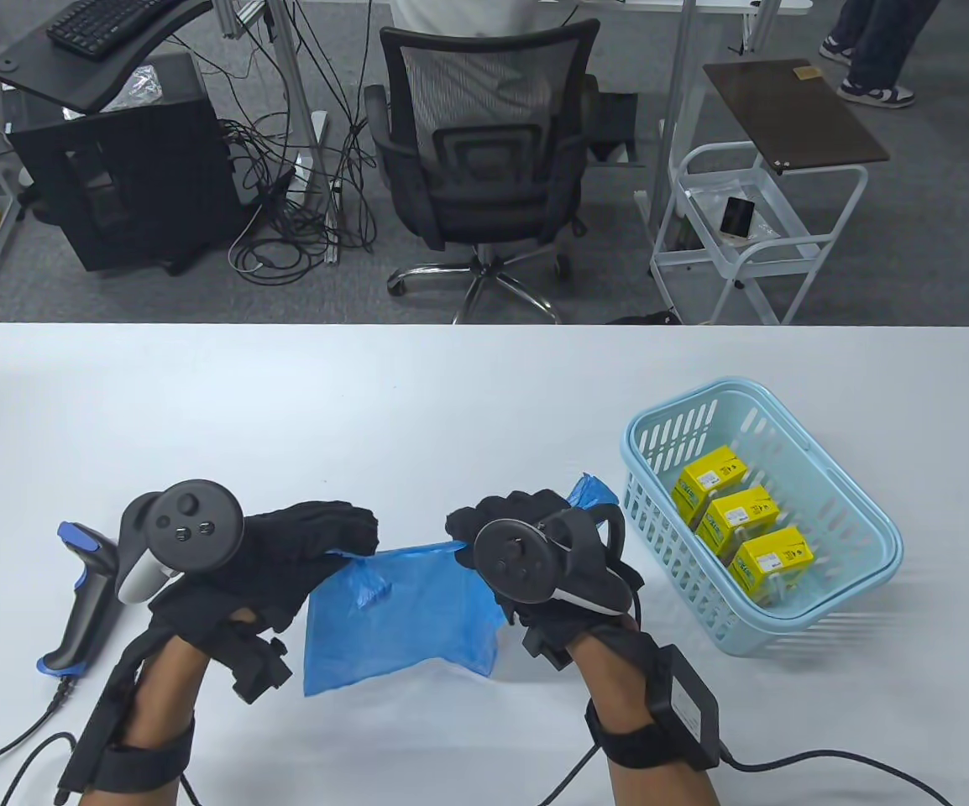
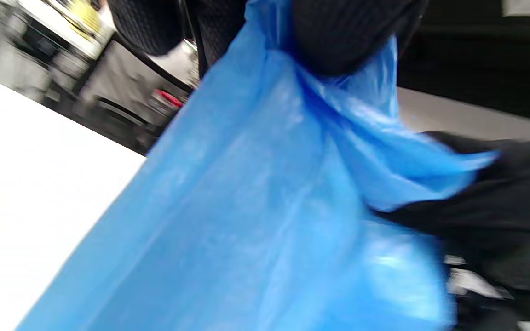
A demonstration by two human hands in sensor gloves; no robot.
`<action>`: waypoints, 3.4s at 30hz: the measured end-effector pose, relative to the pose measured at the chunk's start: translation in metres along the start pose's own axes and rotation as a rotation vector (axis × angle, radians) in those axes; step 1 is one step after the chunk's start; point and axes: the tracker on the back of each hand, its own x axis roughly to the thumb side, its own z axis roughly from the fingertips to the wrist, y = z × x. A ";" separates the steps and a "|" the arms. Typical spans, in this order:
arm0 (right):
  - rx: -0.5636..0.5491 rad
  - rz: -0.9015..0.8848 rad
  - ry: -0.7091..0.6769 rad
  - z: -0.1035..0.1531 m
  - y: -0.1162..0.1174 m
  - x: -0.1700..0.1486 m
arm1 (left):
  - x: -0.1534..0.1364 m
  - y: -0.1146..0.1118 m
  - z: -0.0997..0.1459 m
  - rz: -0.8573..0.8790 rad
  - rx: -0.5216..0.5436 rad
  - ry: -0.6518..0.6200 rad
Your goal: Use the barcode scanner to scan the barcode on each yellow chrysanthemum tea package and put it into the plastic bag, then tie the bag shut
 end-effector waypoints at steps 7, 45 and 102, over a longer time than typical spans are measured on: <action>-0.090 0.069 0.054 0.004 -0.001 0.018 | 0.053 -0.014 0.024 0.067 0.172 -0.083; -0.058 -0.167 0.234 0.006 0.053 0.018 | 0.012 -0.070 0.010 -0.352 0.278 0.198; 0.395 -0.838 0.445 0.013 0.114 -0.030 | -0.015 -0.120 0.004 -0.540 0.221 -0.061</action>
